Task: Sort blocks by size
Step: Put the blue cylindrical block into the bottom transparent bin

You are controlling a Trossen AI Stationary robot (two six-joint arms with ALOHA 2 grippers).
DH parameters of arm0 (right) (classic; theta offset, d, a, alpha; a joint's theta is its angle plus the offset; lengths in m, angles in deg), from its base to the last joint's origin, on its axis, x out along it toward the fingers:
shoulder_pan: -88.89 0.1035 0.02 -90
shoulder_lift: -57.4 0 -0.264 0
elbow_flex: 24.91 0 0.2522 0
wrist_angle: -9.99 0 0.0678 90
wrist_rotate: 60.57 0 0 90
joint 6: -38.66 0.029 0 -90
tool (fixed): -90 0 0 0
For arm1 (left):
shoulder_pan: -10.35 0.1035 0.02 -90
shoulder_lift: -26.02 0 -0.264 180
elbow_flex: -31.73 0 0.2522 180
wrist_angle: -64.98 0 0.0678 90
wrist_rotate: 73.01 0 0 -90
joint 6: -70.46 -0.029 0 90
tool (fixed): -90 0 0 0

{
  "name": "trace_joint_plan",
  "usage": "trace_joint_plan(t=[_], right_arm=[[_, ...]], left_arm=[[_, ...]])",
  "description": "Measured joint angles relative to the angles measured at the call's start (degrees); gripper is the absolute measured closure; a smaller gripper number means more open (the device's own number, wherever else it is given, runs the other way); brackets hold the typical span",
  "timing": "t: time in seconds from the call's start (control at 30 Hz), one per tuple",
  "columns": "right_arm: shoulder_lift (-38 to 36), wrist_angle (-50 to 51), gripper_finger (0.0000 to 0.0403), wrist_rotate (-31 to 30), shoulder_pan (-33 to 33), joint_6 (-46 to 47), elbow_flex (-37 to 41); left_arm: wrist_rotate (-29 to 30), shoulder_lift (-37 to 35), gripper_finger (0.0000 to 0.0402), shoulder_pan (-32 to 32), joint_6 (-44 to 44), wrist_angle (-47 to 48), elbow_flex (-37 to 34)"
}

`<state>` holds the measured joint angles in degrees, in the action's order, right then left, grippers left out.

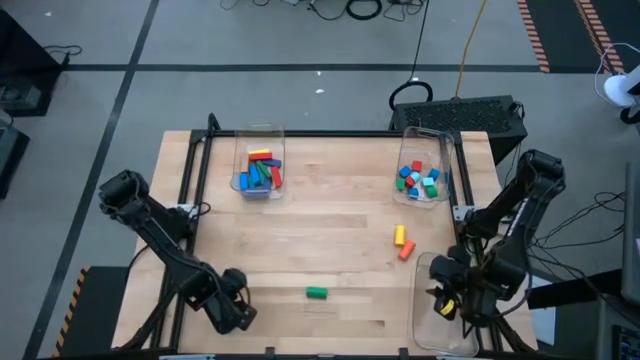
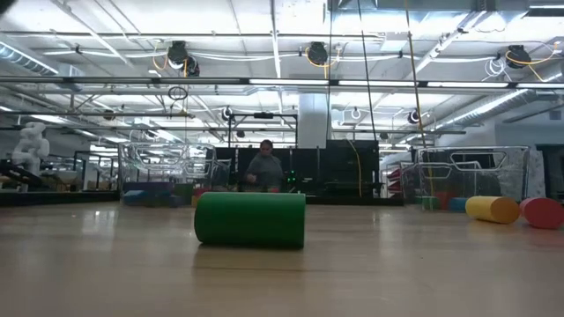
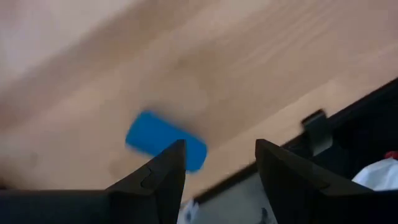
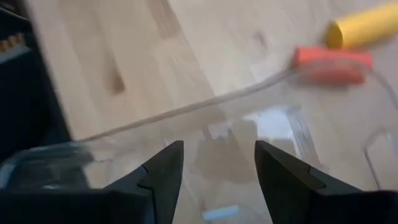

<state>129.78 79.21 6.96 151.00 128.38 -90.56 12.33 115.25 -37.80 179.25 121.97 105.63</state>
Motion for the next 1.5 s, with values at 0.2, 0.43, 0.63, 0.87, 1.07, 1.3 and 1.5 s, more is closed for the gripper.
trace_joint_plan(t=[0.2,0.43,0.63,0.87,1.07,1.3,1.5], right_arm=[[0.0,0.07,0.0222,-3.25,-0.04,-3.69,-2.24],[0.98,0.75,0.0222,-3.26,-0.04,-5.07,-2.24],[1.92,0.67,0.0222,-3.25,-0.04,-6.55,-2.24],[1.99,0.66,0.0222,-3.24,-0.04,-7.43,-2.24],[1.99,0.59,0.0222,-3.26,-0.04,-7.5,-2.24],[1.99,0.51,0.0222,-3.66,-0.04,-7.52,-2.24],[1.99,0.11,0.0222,-5.87,-0.17,-7.53,-2.24]], left_arm=[[-3.16,0.47,0.0207,-3.27,17.44,2.54,0.0],[-5.16,4.56,0.0207,-6.79,28.74,1.77,-0.05],[-3.75,6.8,0.0198,-6.77,28.79,-0.75,-0.05],[-2.04,7.0,0.014,-5.97,28.81,1.04,-0.05],[-2.46,9.4,0.011,-5.16,28.41,1.18,-0.05],[-2.32,11.52,0.0127,-4.61,26.12,0.62,-0.05],[-1.71,11.98,0.0208,-4.38,25.6,0.67,-0.05]])
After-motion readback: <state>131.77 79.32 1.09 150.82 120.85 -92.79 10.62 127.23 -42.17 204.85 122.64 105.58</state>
